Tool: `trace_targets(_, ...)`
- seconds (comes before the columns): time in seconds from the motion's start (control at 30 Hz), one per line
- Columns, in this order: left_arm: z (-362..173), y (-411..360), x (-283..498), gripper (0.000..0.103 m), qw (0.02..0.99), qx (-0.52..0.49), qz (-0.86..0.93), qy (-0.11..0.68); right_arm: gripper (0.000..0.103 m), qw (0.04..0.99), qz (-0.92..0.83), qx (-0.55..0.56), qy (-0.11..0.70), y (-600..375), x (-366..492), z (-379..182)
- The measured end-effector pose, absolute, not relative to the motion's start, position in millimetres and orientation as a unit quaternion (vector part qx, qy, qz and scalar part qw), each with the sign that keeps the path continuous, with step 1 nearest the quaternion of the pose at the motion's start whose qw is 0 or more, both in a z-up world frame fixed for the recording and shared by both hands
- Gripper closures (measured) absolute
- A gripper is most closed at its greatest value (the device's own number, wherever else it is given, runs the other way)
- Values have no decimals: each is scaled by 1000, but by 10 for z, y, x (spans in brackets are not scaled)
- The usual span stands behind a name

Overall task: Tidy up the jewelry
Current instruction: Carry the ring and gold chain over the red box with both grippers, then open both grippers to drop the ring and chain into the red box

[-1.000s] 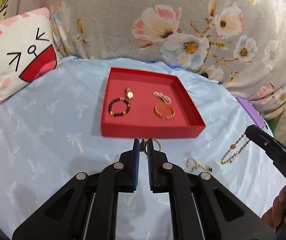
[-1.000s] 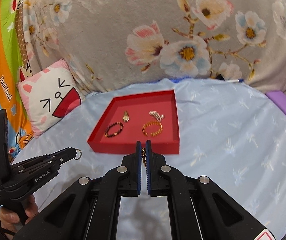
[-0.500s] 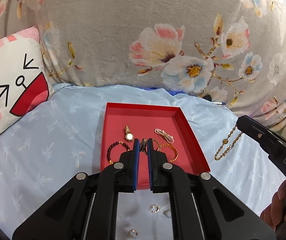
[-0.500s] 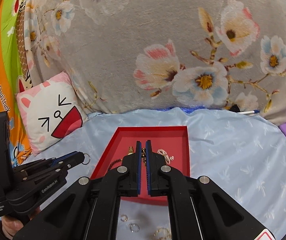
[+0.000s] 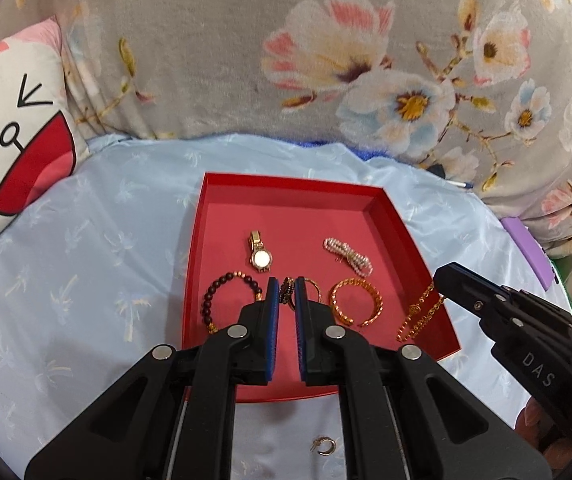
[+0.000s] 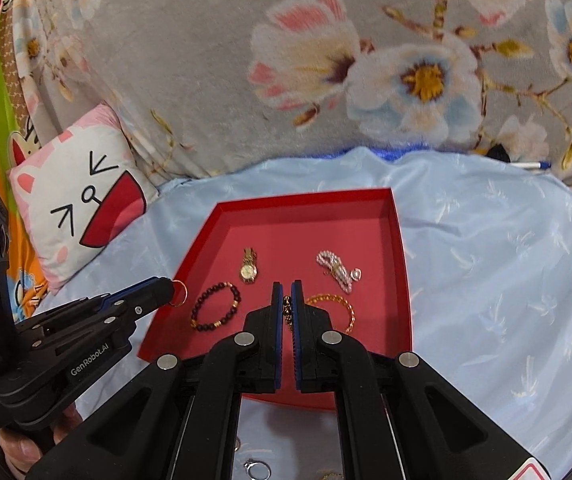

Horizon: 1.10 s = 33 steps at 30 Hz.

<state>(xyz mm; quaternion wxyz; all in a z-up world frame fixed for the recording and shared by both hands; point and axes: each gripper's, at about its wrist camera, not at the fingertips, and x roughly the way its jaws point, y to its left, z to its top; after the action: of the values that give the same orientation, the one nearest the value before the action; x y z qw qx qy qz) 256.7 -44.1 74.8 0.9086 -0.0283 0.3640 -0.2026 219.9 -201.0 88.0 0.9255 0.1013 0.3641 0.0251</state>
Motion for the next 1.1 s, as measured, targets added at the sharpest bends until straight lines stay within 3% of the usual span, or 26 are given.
trace_targets(0.37,507,-439,2682,95,902,-27,-194,384,99,916,8,110,385,-2123,2299,638)
trace_targets(0.43,493,-422,2700,89,902,-32,-191,386,98,916,7,113,385,-2144,2304,627)
trace_targets(0.6,519,-355,2718,58,908,-43,-175,379,93,922,-1,99,374,-2136,2266,689)
trace_targets(1.1,680,-113,2387,57,919,-54,-162,357,87,933,-9,81,349,-2052,1675,797)
